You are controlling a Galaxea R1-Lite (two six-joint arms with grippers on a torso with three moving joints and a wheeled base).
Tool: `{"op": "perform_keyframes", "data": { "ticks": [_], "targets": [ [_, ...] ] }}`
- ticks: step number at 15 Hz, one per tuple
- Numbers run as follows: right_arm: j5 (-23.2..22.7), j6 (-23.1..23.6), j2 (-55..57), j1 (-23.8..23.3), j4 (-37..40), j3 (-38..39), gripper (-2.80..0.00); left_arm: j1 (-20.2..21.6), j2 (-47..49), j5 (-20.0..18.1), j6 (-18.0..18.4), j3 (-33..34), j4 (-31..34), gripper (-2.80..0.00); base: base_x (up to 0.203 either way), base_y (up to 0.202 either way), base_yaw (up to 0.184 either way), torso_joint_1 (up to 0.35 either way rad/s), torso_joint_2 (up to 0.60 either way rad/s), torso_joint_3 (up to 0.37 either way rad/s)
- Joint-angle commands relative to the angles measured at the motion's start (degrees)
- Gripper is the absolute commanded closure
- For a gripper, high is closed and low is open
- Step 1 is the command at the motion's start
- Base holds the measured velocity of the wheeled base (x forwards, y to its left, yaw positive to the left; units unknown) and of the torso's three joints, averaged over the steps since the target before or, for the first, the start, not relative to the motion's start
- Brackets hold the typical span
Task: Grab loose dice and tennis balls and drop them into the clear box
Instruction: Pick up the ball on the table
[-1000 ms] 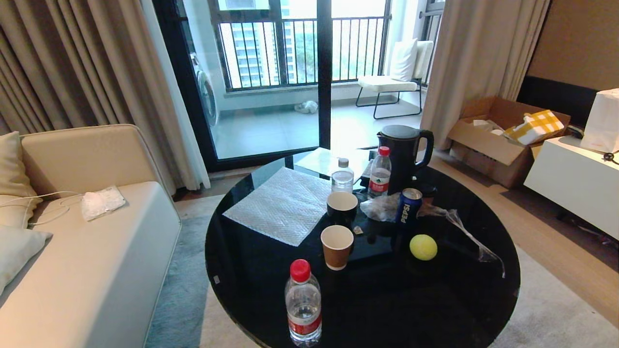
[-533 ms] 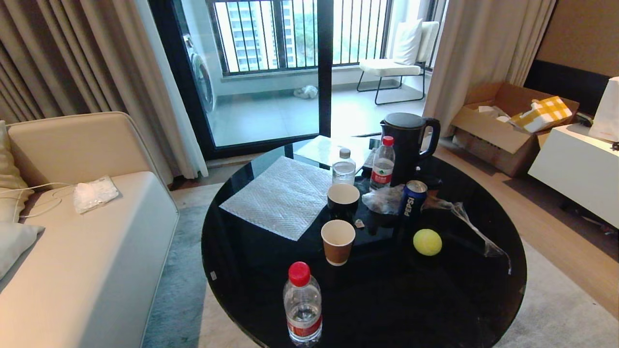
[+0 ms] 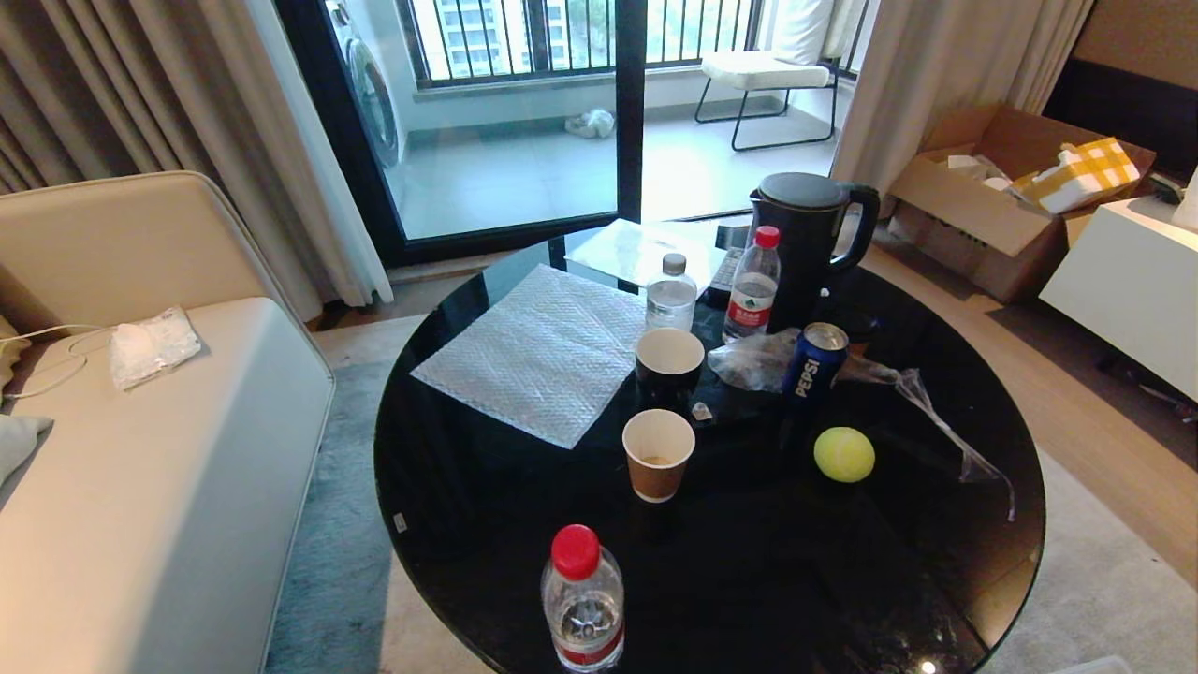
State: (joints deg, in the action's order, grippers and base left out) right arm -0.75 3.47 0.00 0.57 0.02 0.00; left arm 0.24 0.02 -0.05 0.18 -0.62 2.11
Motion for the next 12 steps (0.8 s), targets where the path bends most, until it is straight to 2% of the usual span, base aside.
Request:
{"op": "perform_keyframes", "data": {
  "ticks": [1,5,8,10,12],
  "targets": [
    [0.0,0.1,0.0,0.0,0.0,0.1,0.0,0.0,0.0,0.0,0.0,0.0,0.0,0.0,0.0,0.0,0.0,0.003,0.01,-0.198],
    [0.0,0.0,0.0,0.0,0.0,0.1,0.0,0.0,0.0,0.0,0.3,0.0,0.1,0.0,0.0,0.0,0.0,0.004,0.0,-0.178],
    [0.2,1.7,0.0,0.0,-0.1,0.0,0.0,0.0,0.0,0.0,0.3,0.0,0.1,0.0,0.0,0.0,0.0,0.004,0.01,-0.04],
    [-0.1,2.3,0.6,0.0,1.0,-3.6,0.0,0.0,0.0,0.0,0.3,0.0,0.1,0.0,0.0,0.0,0.0,0.0,0.0,0.0],
    [-1.4,1.0,7.3,0.1,4.8,-9.4,0.0,0.0,0.0,0.0,0.3,0.0,0.1,0.0,0.0,0.0,0.0,0.0,0.0,0.0]
  ]
}}
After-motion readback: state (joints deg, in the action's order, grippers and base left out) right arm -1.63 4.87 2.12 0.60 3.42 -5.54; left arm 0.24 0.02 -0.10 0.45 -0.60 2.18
